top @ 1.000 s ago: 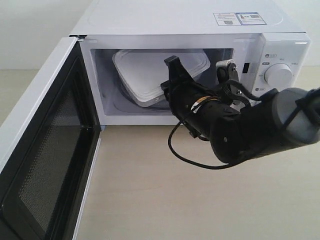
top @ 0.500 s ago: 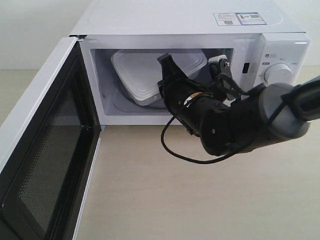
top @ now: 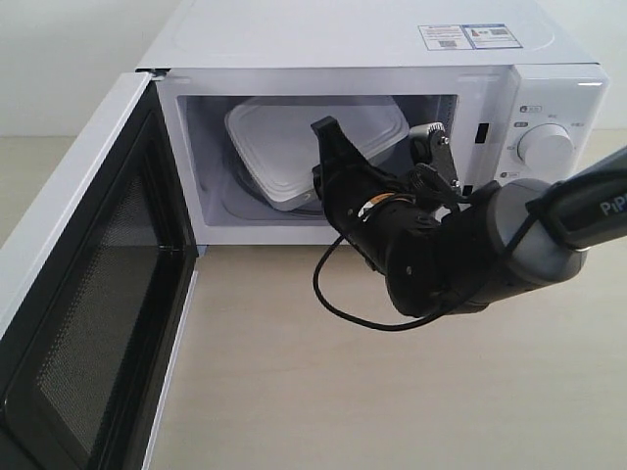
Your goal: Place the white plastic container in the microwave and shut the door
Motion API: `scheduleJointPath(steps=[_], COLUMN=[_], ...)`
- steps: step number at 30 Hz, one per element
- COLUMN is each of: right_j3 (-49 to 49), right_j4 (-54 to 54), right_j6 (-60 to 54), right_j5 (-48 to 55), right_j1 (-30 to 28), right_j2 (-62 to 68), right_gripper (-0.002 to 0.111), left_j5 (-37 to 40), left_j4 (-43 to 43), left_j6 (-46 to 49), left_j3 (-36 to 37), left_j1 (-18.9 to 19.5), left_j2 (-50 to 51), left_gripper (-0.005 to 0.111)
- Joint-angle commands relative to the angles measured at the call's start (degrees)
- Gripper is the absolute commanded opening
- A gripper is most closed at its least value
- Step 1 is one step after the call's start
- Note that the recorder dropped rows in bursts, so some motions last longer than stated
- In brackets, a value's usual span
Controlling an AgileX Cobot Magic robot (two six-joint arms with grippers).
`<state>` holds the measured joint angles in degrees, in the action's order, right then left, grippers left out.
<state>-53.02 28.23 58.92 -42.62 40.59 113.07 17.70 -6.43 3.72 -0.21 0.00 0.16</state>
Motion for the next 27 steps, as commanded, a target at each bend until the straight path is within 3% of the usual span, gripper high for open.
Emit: scheduleJointPath(steps=[1, 15, 17, 22, 27], right_j3=[-0.3, -0.3, -0.3, -0.3, -0.3], right_j4=[0.9, -0.5, -0.6, -0.3, -0.4], right_j6=[-1.0, -0.4, 0.5, 2.2, 2.2], right_j5=[-1.9, -2.1, -2.1, -2.1, -1.7], right_j1=[-0.1, -0.1, -0.1, -0.1, -0.1], right_j2=[-0.3, -0.3, -0.3, -0.3, -0.3], right_gripper=[0.000, 0.000, 0.007, 0.043, 0.043], left_j5=[-0.2, -0.2, -0.2, -0.2, -0.2], left_j4=[-0.4, -0.4, -0.4, -0.4, -0.4], left_j6=[0.2, 0.2, 0.2, 0.2, 0.2], left_j3=[0.2, 0.2, 0.2, 0.2, 0.2], left_j1=[-0.2, -0.2, -0.2, -0.2, -0.2], left_j2=[-0.2, -0.2, -0.2, -0.2, -0.2], left_gripper=[0.004, 0.004, 0.004, 0.004, 0.004])
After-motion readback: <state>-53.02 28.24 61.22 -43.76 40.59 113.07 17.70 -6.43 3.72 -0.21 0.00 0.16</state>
